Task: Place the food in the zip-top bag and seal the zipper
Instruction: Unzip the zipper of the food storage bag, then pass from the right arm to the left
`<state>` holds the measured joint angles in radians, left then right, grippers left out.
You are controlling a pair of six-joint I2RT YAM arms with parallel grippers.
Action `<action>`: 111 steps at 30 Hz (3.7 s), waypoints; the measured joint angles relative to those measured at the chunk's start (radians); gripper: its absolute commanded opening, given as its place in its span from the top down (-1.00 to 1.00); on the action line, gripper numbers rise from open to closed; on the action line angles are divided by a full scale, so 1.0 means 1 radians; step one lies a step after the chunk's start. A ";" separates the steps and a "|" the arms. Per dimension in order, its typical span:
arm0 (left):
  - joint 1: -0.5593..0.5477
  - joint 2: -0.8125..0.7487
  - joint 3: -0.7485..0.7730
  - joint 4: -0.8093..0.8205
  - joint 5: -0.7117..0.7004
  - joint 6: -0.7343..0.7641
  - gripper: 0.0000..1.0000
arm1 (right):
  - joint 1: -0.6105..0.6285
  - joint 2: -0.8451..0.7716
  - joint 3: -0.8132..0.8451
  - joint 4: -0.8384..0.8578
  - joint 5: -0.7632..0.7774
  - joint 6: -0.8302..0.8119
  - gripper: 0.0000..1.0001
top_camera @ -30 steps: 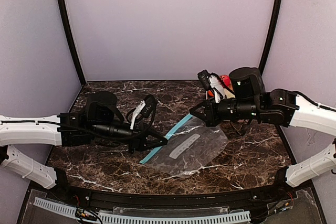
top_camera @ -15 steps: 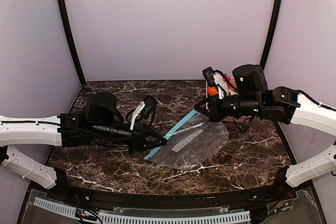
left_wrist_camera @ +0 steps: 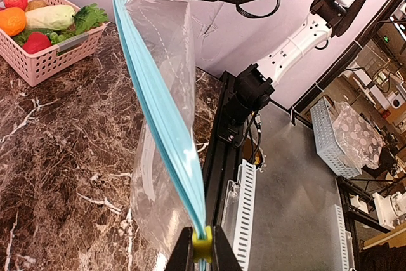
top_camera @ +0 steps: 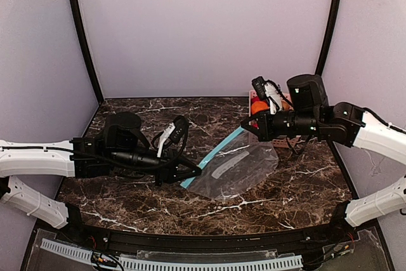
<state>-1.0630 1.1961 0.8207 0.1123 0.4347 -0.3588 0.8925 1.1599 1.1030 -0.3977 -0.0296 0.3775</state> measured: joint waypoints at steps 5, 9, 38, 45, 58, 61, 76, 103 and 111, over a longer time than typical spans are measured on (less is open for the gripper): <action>0.000 0.000 -0.002 0.002 0.000 -0.002 0.99 | -0.014 -0.002 0.000 0.000 -0.001 -0.002 1.00; 0.001 0.000 -0.002 0.002 0.000 -0.003 0.99 | -0.024 -0.006 0.000 0.000 -0.001 -0.002 1.00; 0.005 -0.003 -0.016 -0.005 -0.013 -0.005 0.99 | -0.056 -0.061 -0.006 -0.023 0.002 -0.019 1.00; 0.005 -0.019 -0.030 -0.012 -0.028 -0.013 0.99 | -0.056 -0.068 -0.006 -0.031 0.004 -0.025 1.00; 0.005 -0.030 -0.038 -0.032 -0.032 -0.048 -0.30 | -0.074 -0.151 -0.058 0.049 -0.113 -0.095 1.00; 0.005 -0.051 -0.035 -0.032 -0.036 -0.075 -0.47 | -0.078 -0.189 -0.082 0.098 -0.215 -0.127 1.00; 0.005 -0.033 0.065 -0.041 -0.041 -0.150 -0.41 | -0.079 -0.122 -0.083 0.130 -0.577 -0.235 1.00; 0.006 0.103 0.109 -0.047 -0.033 -0.135 0.04 | -0.079 -0.051 -0.082 0.105 -0.760 -0.246 1.00; 0.007 0.124 0.109 -0.035 -0.032 -0.141 0.13 | -0.079 -0.051 -0.082 0.102 -0.768 -0.246 1.00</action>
<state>-1.0561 1.3205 0.9298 0.0769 0.4026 -0.4995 0.8135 1.1091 1.0210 -0.2958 -0.7975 0.1318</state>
